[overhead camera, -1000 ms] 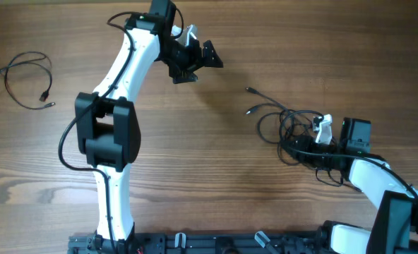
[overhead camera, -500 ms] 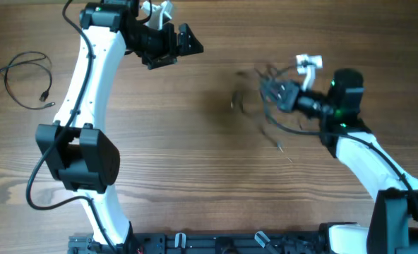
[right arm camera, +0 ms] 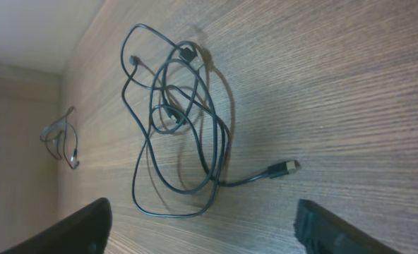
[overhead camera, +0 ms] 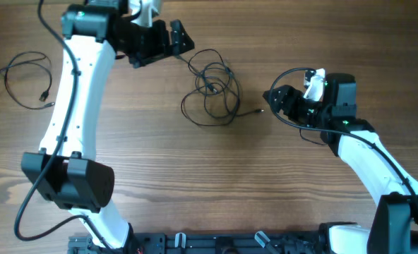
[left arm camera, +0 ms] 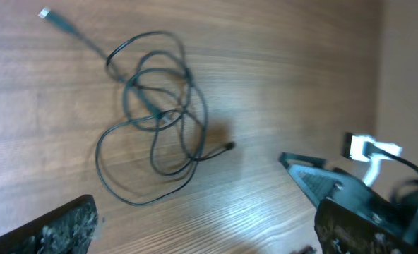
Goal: Untangle cables
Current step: 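Reach both grippers into the remaining cable pile and grasp strands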
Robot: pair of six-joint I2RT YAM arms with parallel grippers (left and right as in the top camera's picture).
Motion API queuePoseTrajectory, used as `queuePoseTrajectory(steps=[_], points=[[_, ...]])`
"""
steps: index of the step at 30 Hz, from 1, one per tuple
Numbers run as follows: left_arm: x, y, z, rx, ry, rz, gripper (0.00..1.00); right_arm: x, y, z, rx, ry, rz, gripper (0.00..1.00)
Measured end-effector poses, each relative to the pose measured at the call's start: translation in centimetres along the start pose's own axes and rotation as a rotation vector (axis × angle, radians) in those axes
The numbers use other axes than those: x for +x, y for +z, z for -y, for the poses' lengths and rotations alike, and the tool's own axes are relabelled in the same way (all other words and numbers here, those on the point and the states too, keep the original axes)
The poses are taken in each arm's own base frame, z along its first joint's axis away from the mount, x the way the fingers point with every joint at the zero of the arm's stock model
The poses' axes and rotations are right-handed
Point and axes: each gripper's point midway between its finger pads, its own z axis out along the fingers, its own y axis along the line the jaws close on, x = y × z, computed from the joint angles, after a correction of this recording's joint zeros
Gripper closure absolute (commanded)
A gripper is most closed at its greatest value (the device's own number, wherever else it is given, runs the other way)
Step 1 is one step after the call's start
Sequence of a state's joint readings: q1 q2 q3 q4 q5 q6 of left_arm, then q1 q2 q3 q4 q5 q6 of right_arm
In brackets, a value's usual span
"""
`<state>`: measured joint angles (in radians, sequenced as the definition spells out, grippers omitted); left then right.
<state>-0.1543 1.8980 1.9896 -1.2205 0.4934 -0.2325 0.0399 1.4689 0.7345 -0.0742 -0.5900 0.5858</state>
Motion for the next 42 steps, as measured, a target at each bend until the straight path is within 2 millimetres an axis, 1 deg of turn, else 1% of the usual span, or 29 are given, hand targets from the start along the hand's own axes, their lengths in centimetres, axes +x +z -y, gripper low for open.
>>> queuePoseTrajectory(steps=[1,3,4,5,6,7,8,9,10,13,15,16,18,19,20,22,23,24,25,28,30,31,32,33,35,36,38,39,42], points=[[0.4,0.9,-0.7,-0.073,-0.036,0.0,0.05,0.0,0.0,0.1,0.007,-0.005,0.001,0.01],[1.7,2.9,-1.5,-0.184,-0.09,-0.015,0.28,0.2,0.0,0.7,0.032,-0.002,-0.004,0.0],[1.7,4.8,-1.5,-0.205,-0.08,0.02,0.34,0.5,0.0,1.1,0.053,0.009,-0.012,0.0],[2.1,5.8,-1.7,-0.22,-0.083,0.016,0.4,0.6,0.0,1.4,0.066,0.015,-0.015,0.0],[2.6,7.4,-2.2,-0.23,-0.071,0.019,0.43,0.9,-0.1,1.6,0.079,0.023,-0.023,0.0],[3.6,9.5,-2.9,-0.242,-0.072,0.011,0.43,1.1,-0.1,1.9,0.092,0.031,-0.029,0.0],[4.4,10.6,-3.7,-0.254,-0.081,0.0,0.41,1.1,-0.1,2.0,0.097,0.033,-0.031,0.0],[4.5,11.4,-4.2,-0.256,-0.086,0.009,0.39,1.3,-0.1,2.2,0.104,0.038,-0.036,0.0],[5.3,12.3,-5.3,-0.269,-0.114,0.001,0.39,1.3,-0.1,2.2,0.106,0.04,-0.038,0.0],[8.0,14.3,-7.1,-0.294,-0.164,-0.038,0.45,1.3,-0.1,2.2,0.106,0.04,-0.038,0.0],[8.8,15.6,-6.6,-0.28,-0.142,-0.031,0.47,1.3,-0.1,2.3,0.109,0.04,-0.037,0.01],[9.3,16.4,-5.8,-0.267,-0.117,-0.028,0.48,1.3,-0.1,2.3,0.109,0.04,-0.036,0.0],[10.7,18.0,-4.9,-0.279,-0.105,-0.047,0.45,1.3,-0.1,2.3,0.109,0.041,-0.037,0.0],[11.1,18.5,-5.0,-0.29,-0.111,-0.055,0.44,1.6,-0.2,2.4,0.117,0.053,-0.047,0.01],[11.7,19.8,-5.4,-0.31,-0.123,-0.07,0.44,1.9,-0.2,2.6,0.124,0.064,-0.058,0.0],[12.1,21.1,-6.3,-0.331,-0.14,-0.074,0.44,2.2,-0.3,2.8,0.13,0.072,-0.067,0.01],[11.4,21.3,-5.9,-0.316,-0.138,-0.046,0.62,2.2,-0.3,2.8,0.132,0.073,-0.068,0.0],[11.2,21.6,-5.9,-0.312,-0.138,-0.035,0.89,2.2,-0.3,2.8,0.134,0.074,-0.069,0.0],[10.9,21.7,-5.8,-0.306,-0.142,-0.022,0.96,2.3,-0.3,2.9,0.137,0.076,-0.072,0.0],[10.6,22.1,-5.9,-0.303,-0.149,-0.014,0.96,2.5,-0.3,2.9,0.137,0.081,-0.08,0.0],[10.1,21.2,-5.9,-0.309,-0.148,-0.016,0.96,2.7,-0.3,2.7,0.122,0.082,-0.088,0.0],[8.7,19.6,-5.2,-0.289,-0.137,0.021,0.96,2.8,-0.3,2.2,0.096,0.082,-0.099,0.0],[7.0,17.7,-3.9,-0.251,-0.118,0.076,0.96,2.7,-0.2,1.7,0.07,0.076,-0.102,0.0],[4.7,15.0,-1.8,-0.185,-0.084,0.161,0.96,2.5,-0.1,1.0,0.033,0.061,-0.098,0.0],[0.5,7.1,4.0,-0.022,0.009,0.377,0.96,2.4,0.1,-0.2,-0.01,0.036,-0.099,0.0],[-0.6,3.5,6.5,0.046,0.056,0.469,0.96,2.5,0.3,-0.7,-0.027,0.023,-0.099,0.0],[-1.8,-1.6,9.8,0.141,0.117,0.596,0.96,2.8,0.8,-2.1,-0.061,-0.005,-0.104,0.0],[-2.2,-3.4,10.9,0.176,0.14,0.648,0.96,3.1,1.0,-2.8,-0.077,-0.021,-0.11,0.0],[-3.1,-5.8,12.5,0.228,0.188,0.739,0.96,4.5,2.0,-4.6,-0.096,-0.089,-0.128,0.0]])
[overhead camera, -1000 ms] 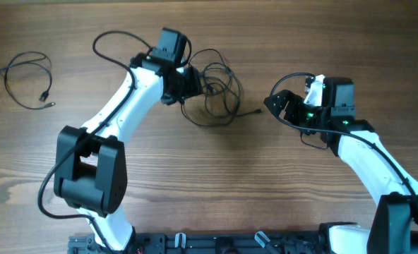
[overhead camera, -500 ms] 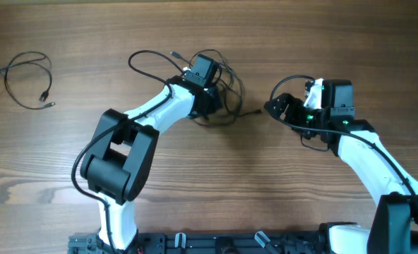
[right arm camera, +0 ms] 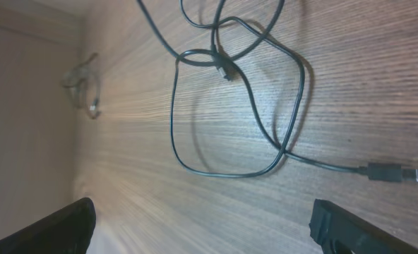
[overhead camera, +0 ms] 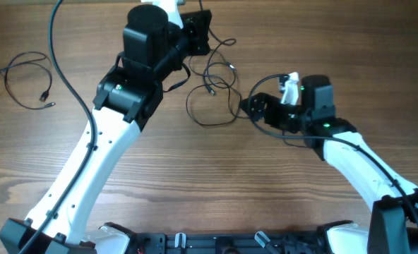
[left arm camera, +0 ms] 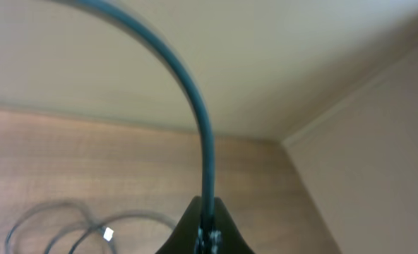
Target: Untangle cables
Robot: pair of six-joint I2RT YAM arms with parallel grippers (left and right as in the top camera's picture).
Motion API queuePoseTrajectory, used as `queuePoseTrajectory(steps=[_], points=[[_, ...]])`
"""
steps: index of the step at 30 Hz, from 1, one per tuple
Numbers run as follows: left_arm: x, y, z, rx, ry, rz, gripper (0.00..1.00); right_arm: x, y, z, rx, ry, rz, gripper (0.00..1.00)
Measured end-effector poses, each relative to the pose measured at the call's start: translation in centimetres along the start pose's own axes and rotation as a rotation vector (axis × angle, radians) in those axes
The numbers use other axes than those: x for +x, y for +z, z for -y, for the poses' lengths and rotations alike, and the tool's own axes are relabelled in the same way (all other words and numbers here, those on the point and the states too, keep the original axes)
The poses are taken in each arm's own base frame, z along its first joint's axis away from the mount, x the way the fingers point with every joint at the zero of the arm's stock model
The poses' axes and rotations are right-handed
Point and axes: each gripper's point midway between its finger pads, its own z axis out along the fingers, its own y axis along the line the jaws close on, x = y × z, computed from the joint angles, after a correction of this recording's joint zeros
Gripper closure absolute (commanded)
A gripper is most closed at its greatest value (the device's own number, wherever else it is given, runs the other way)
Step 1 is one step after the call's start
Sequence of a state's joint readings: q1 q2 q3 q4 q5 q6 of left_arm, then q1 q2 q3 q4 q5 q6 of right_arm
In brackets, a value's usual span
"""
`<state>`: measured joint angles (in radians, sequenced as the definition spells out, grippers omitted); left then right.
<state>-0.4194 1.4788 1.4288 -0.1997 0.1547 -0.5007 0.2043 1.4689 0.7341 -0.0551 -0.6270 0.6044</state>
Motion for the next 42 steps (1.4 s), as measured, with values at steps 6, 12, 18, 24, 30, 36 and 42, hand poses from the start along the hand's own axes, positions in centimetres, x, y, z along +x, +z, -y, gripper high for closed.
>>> queuePoseTrajectory(steps=[6,12,18,24,30,36,42], points=[[-6.7,-5.9,4.7,0.129,0.089,0.238,0.96,-3.6,1.1,-5.1,-0.071,-0.318,0.225,0.0],[-8.6,-9.0,6.5,0.177,0.1,0.316,0.96,-6.2,0.4,-12.2,-0.254,-0.623,0.46,0.0],[-8.9,-9.2,6.7,0.193,0.066,0.325,0.96,-6.3,3.9,-12.1,-0.317,-0.64,0.517,0.01],[-8.7,-9.1,6.6,0.196,0.017,0.309,0.96,-7.8,10.4,-11.9,-0.359,-0.528,0.438,0.76],[-8.8,-9.2,-1.6,-0.031,-0.074,0.249,0.96,-6.2,12.9,-12.9,-0.405,-0.51,0.313,0.95],[-8.2,-12.7,-13.5,-0.364,-0.28,0.212,0.96,-14.7,0.8,-16.5,-0.484,-0.571,0.515,0.96],[-5.6,-12.7,-16.5,-0.462,-0.35,0.118,0.96,-13.8,-0.7,-25.8,-0.416,-0.797,0.456,0.96]])
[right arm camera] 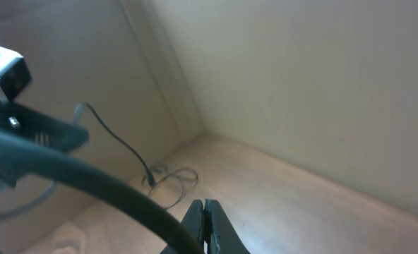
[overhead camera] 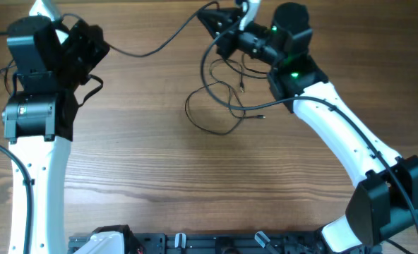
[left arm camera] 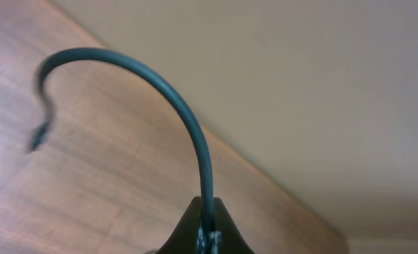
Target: Untangle cables
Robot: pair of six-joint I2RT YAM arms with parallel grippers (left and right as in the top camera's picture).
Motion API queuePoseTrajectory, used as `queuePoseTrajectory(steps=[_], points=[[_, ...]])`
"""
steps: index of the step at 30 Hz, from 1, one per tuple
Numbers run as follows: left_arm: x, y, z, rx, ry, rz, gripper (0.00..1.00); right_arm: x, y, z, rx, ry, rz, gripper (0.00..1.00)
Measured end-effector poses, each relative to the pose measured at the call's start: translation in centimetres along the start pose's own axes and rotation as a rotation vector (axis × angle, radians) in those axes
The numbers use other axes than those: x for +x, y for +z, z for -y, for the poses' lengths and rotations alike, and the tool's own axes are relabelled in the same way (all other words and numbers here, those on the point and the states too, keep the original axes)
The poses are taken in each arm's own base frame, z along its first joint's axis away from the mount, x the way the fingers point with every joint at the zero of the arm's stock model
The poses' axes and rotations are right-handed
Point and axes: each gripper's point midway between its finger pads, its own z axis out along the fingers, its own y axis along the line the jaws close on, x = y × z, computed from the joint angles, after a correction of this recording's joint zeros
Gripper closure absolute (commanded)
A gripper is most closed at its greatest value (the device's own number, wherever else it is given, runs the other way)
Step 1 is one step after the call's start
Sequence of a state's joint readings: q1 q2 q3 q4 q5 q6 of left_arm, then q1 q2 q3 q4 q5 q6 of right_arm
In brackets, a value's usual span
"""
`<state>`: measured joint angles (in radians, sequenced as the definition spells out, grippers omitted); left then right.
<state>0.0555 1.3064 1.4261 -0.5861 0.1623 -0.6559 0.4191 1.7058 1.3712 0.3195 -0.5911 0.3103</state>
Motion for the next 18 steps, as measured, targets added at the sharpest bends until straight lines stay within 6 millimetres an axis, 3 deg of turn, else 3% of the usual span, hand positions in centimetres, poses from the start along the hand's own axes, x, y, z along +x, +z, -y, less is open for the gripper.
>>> queuePoseTrajectory(steps=[3,5,7,10,13,14,15,16,17,18], points=[[-1.3,-0.4,-3.3,-0.088,-0.046,0.016,0.96,-3.3,1.7,-4.9,-0.074,-0.11,0.088,0.96],[-1.8,-0.8,-5.4,-0.143,-0.079,0.02,0.96,-3.1,2.7,-8.1,-0.132,-0.121,0.102,0.96],[-1.7,-1.4,-7.7,-0.21,-0.116,0.001,0.96,-1.5,4.3,-10.8,-0.198,-0.094,0.092,0.96],[1.4,-2.2,-10.5,-0.338,-0.151,-0.115,0.96,1.8,7.8,-13.1,-0.294,0.025,0.118,0.96],[3.0,-1.7,-13.0,-0.448,-0.168,-0.18,0.96,7.8,11.9,-12.1,-0.308,0.208,0.062,0.96],[3.7,-0.3,-14.2,-0.484,-0.178,-0.218,0.94,10.2,13.4,-11.0,-0.284,0.267,0.008,0.93],[4.3,0.9,-15.1,-0.504,-0.187,-0.253,0.91,12.7,14.7,-9.8,-0.242,0.325,-0.058,0.75],[4.9,1.9,-15.7,-0.518,-0.196,-0.283,0.85,15.5,15.6,-8.5,-0.182,0.385,-0.15,0.28],[5.8,2.9,-16.6,-0.536,-0.206,-0.324,0.75,17.2,15.9,-7.6,-0.144,0.415,-0.203,0.0],[6.8,4.0,-17.5,-0.554,-0.218,-0.365,0.73,18.8,15.8,-6.9,-0.102,0.43,-0.262,0.0]])
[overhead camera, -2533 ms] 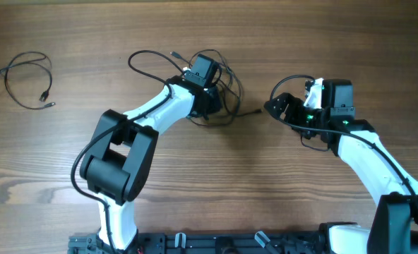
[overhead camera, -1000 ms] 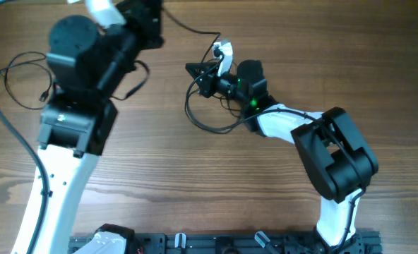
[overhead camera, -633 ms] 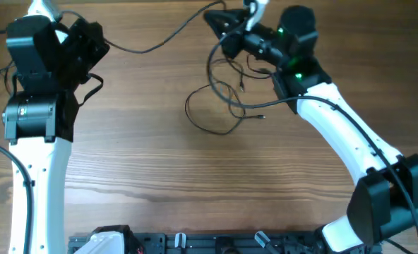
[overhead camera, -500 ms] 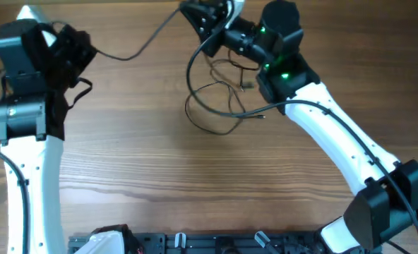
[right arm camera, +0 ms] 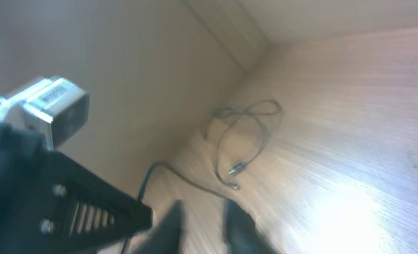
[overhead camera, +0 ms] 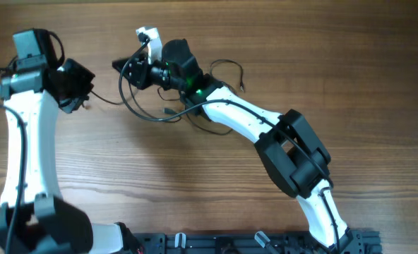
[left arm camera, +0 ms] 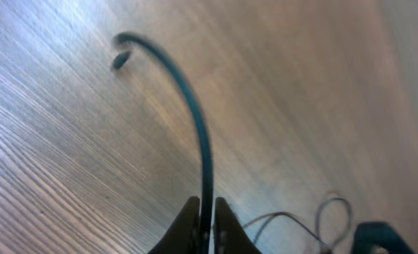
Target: Untangle cables
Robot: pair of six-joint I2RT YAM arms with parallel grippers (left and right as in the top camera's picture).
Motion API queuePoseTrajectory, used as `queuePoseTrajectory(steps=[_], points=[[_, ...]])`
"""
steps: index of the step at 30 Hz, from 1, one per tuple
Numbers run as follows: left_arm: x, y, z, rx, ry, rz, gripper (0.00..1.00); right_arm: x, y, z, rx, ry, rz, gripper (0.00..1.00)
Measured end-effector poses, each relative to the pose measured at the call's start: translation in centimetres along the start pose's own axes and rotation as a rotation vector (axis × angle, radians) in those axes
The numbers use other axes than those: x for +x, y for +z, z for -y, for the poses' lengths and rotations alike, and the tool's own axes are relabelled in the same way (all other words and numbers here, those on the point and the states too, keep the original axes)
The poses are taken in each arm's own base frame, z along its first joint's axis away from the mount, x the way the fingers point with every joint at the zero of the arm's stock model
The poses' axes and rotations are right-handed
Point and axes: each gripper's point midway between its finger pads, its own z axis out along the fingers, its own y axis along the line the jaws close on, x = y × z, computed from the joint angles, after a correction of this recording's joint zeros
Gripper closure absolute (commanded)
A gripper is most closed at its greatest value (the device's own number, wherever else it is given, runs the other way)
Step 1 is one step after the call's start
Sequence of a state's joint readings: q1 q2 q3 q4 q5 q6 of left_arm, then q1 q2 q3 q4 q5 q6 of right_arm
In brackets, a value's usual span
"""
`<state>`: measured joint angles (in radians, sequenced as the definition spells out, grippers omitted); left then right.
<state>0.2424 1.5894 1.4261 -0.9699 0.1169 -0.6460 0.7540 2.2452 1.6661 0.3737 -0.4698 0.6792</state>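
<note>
The dark cable tangle [overhead camera: 152,113] lies in loose loops on the wooden table, under my outstretched right arm. One strand trails right to a plug end [overhead camera: 239,85]. My left gripper [overhead camera: 84,90] [left arm camera: 205,215] is shut on a dark cable [left arm camera: 197,120]. That cable arcs out of the jaws to a free end [left arm camera: 119,60]. My right gripper [overhead camera: 122,66] [right arm camera: 203,220] reaches far left, close to the left one. Its blurred fingers [right arm camera: 170,220] stand apart with nothing visible between them.
A second thin cable [right arm camera: 241,130] lies coiled at the table's far left. The left arm's gripper [right arm camera: 68,201] fills the left side of the right wrist view. The wall runs along the table's back edge.
My right gripper was shut on a cable at the top centre. It now sits further left with its fingers apart. My left gripper is lower, still shut on its cable. The tangle lies further left.
Both grippers first stood open on either side of the tangle at the table's centre. Then my left gripper was shut on a strand at its top. Later it held the strand far left while my right gripper gripped another. Now the tangle sits left and looser.
</note>
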Motion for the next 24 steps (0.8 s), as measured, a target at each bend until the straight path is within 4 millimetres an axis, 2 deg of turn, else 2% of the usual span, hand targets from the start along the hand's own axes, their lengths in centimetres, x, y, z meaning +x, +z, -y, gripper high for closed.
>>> queuePoseTrajectory(steps=[1,2,3,4,6,7,9,10,12,15,17,18,20,22,23,24], points=[[0.2,1.2,-0.3,-0.017,-0.004,-0.029,0.67,1.0,-0.2,1.3,0.049,0.01,-0.052,0.0],[0.6,2.5,-0.5,-0.033,-0.005,-0.065,0.68,1.4,-0.6,2.6,0.089,0.021,-0.085,0.0],[0.7,3.0,-0.5,-0.036,-0.006,-0.08,0.7,2.3,-1.2,4.0,0.143,0.062,-0.137,0.0],[0.7,3.1,-0.5,-0.033,-0.007,-0.082,0.75,3.0,-2.3,5.8,0.205,0.113,-0.187,0.0],[0.5,3.1,-0.1,-0.014,-0.004,-0.075,0.75,3.8,-5.6,10.5,0.35,0.23,-0.262,0.0],[0.3,3.2,0.1,-0.006,-0.019,-0.065,0.65,3.7,-8.0,13.2,0.427,0.297,-0.284,0.0],[0.1,3.2,0.6,0.015,-0.042,-0.061,0.53,4.3,-12.2,16.4,0.542,0.391,-0.344,0.0],[-0.2,3.2,1.6,0.065,-0.063,-0.056,0.48,4.5,-14.2,17.6,0.589,0.418,-0.372,0.0],[-0.3,3.1,2.7,0.113,-0.077,-0.063,0.42,6.2,-17.0,18.4,0.671,0.446,-0.46,0.0],[0.7,3.1,3.9,0.146,-0.066,-0.089,0.38,8.9,-18.7,17.2,0.707,0.379,-0.611,0.0],[1.2,3.1,4.4,0.155,-0.055,-0.101,0.37,9.6,-19.7,15.8,0.742,0.299,-0.693,0.0],[1.5,3.1,4.7,0.159,-0.048,-0.106,0.36,9.1,-19.7,15.0,0.74,0.24,-0.711,0.0],[1.6,3.1,4.8,0.162,-0.045,-0.111,0.36,6.4,-18.0,12.9,0.692,0.08,-0.683,0.0],[1.6,3.1,4.8,0.161,-0.045,-0.109,0.34,4.2,-15.7,9.6,0.618,-0.095,-0.656,0.0],[1.6,3.1,4.7,0.159,-0.045,-0.107,0.32,4.5,-14.7,7.6,0.58,-0.193,-0.678,0.0],[1.6,3.1,4.7,0.158,-0.045,-0.107,0.3,5.3,-14.5,6.5,0.585,-0.267,-0.716,0.0]])
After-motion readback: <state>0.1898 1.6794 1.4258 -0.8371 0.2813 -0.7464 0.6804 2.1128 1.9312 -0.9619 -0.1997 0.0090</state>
